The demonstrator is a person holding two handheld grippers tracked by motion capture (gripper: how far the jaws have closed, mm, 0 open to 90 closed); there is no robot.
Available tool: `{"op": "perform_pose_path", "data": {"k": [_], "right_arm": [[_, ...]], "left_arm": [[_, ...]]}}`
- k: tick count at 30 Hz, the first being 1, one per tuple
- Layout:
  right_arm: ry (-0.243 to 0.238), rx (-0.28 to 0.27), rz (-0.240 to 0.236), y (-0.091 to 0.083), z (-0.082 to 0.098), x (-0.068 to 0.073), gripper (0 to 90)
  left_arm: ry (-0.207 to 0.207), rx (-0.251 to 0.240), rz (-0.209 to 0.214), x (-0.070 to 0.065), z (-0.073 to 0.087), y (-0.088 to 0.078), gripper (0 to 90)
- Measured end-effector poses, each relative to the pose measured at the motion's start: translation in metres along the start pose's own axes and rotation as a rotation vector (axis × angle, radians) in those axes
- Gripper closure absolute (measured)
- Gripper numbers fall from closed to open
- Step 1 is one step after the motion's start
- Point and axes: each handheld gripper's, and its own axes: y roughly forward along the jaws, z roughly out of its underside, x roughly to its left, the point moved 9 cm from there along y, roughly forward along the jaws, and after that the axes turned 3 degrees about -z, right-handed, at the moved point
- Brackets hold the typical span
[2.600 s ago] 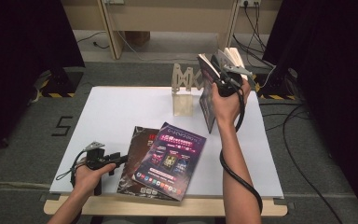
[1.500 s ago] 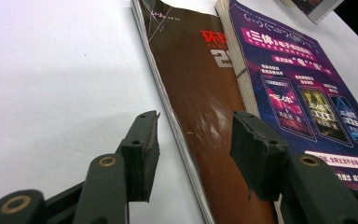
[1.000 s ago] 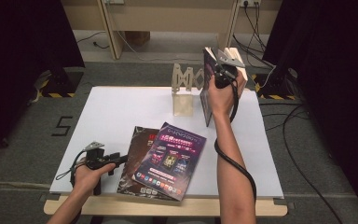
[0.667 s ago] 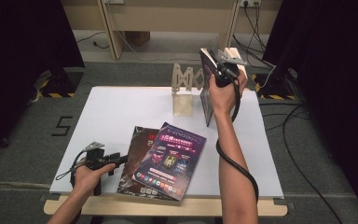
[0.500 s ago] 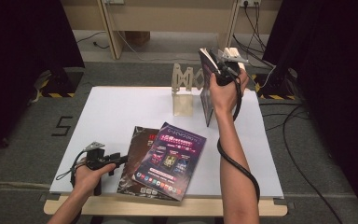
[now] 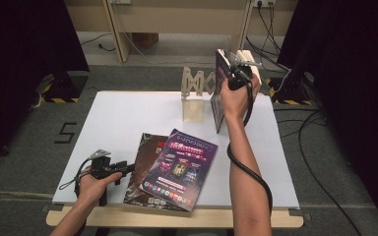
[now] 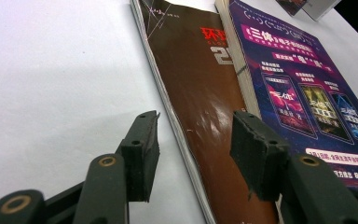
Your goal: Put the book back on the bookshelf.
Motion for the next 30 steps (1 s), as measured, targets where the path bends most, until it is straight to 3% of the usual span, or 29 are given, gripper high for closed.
{"op": "perform_pose_path", "data": {"k": [6, 8, 14, 19, 21, 25, 30], "right_arm": [[-0.010, -0.039, 0.015, 0.0006, 0.0008, 0.0015, 84.3], [0.014, -0.030, 0.014, -0.0003, 0.0016, 0.0007, 83.1], [0.011, -0.020, 0.033, -0.0028, 0.0030, -0.0010, 70.0], [-0.001, -0.025, 0.021, -0.0082, 0.0009, 0.0016, 66.4], [-0.001, -0.020, 0.019, -0.0091, 0.0010, 0.0024, 68.4], [0.033, 0.034, 0.001, -0.0070, 0.0059, 0.0012, 81.9], [0.085, 0.049, -0.001, -0.0064, 0.0030, -0.0040, 84.1]], "left_arm": [[-0.001, 0.000, 0.002, 0.0001, 0.0003, 0.0002, 50.8], [0.001, 0.001, 0.000, -0.0007, 0.0004, -0.0001, 50.8], [0.004, 0.001, 0.005, -0.0021, 0.0010, -0.0002, 50.8], [0.004, 0.002, 0.007, -0.0027, 0.0010, 0.0003, 50.7], [0.005, 0.002, 0.006, -0.0029, 0.0011, 0.0002, 50.7], [0.002, 0.000, 0.005, -0.0028, 0.0008, -0.0003, 50.6], [0.003, -0.003, 0.006, -0.0032, -0.0006, -0.0009, 50.7]]}}
